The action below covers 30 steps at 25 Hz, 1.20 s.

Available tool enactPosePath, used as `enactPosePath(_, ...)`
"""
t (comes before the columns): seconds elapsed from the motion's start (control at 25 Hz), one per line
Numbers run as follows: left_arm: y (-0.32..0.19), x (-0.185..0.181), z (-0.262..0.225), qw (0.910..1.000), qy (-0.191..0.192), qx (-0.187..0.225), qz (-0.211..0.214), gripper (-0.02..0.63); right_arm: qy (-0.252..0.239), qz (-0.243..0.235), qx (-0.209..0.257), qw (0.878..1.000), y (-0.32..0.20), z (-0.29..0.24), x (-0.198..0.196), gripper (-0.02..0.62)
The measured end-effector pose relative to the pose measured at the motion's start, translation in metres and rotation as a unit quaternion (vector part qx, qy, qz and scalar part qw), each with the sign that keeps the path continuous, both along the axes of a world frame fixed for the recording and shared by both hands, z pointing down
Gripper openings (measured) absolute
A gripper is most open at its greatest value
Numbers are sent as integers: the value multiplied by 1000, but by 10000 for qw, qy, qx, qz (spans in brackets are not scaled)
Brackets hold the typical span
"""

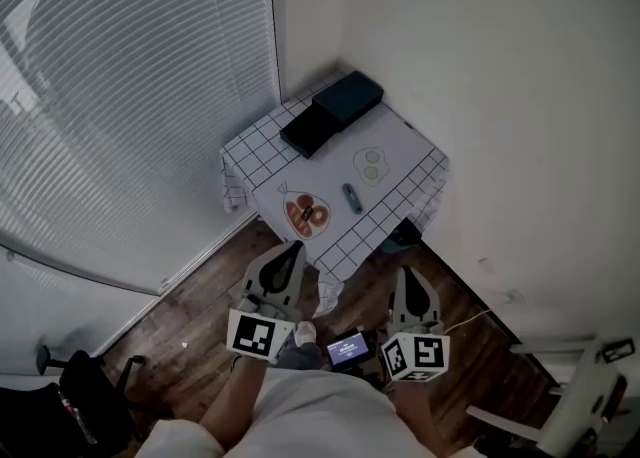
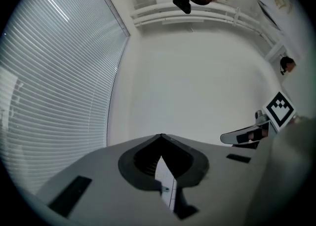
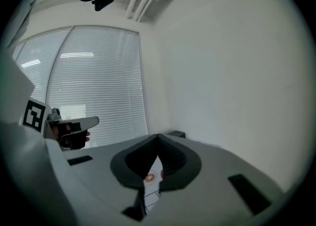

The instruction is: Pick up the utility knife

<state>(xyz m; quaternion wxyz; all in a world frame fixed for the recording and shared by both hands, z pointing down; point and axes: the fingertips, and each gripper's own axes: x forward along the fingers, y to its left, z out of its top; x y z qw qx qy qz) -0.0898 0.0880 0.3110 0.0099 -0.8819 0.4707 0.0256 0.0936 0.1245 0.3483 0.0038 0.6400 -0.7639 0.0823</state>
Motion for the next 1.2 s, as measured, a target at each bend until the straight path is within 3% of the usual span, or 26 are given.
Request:
enactPosePath(0.44, -55, 1, 10, 9998, -44, -188, 15, 6, 289, 30, -179, 9994, -49, 6, -4, 6)
enactPosePath(0.8, -108, 12, 17, 9991, -177, -301, -243, 6, 366, -374, -222, 9984, -115, 15, -1, 6)
enactPosePath(1.2, -158, 47, 22, 9978, -404, -333, -403, 6, 238, -568, -417, 9972, -177, 33, 34, 6)
